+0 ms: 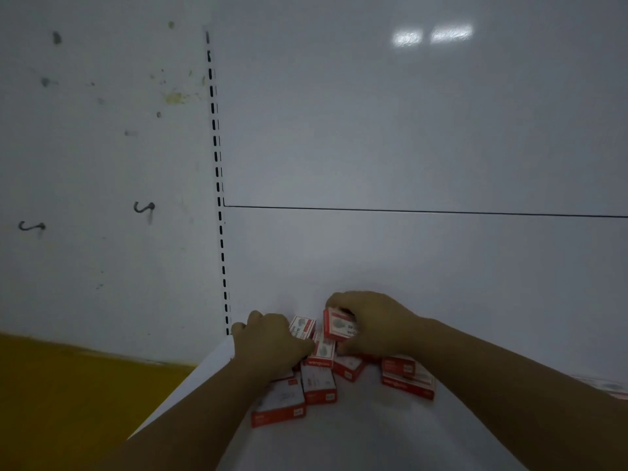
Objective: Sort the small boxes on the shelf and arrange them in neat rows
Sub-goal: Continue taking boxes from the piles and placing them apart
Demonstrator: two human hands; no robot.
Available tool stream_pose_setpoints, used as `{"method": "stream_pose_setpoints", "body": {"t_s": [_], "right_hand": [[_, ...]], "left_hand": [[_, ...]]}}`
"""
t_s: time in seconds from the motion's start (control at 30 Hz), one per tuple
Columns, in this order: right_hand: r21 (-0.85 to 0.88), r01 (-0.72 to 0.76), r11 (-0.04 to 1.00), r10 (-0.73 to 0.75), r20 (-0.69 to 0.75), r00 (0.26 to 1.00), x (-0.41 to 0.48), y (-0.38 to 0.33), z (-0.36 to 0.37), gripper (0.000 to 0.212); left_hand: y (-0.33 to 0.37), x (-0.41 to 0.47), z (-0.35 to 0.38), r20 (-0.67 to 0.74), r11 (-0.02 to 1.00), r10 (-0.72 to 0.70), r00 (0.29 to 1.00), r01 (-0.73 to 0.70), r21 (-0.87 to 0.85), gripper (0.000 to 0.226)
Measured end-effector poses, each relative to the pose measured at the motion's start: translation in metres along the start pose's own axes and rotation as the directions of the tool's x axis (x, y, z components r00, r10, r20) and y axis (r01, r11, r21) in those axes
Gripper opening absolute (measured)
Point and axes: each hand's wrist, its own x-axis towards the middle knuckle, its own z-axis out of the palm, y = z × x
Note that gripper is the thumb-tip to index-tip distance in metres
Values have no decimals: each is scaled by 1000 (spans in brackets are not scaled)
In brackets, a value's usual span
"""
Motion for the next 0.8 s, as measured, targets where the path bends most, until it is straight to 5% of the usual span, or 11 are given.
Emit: {"method": "stream_pose_setpoints", "body": {"t_s": [0.07, 0.13, 0.23, 0.37, 0.5, 0.67, 0.8], "right_hand": [[69, -78, 995, 78, 8, 997, -11, 1, -7, 60], [181, -147, 972, 156, -31, 987, -24, 3, -13, 46], [329, -248, 911, 300, -117, 947, -47, 4, -21, 41], [568, -323, 757, 474, -138, 870, -82, 0, -29, 56], [681, -339, 649, 648, -261, 716, -123, 2, -40, 21], [821, -480, 311, 841, -3, 540, -186, 5, -68, 4], [918, -372, 135, 873, 68, 484, -235, 7, -88, 12]], "left_hand": [[0, -3, -3, -46, 1000, 26, 999, -26, -5, 50], [0, -6, -8, -123, 998, 68, 990, -69, -9, 48], [-1, -14, -18, -191, 967, 149, 970, -184, -178, 38], [17, -37, -31, -134, 836, 295, 946, -323, -444, 37], [55, -61, -36, -40, 627, 386, 922, -293, -722, 45], [106, -86, -25, 6, 472, 529, 849, -288, -833, 47], [138, -107, -12, 13, 439, 579, 815, -298, -848, 51]]}}
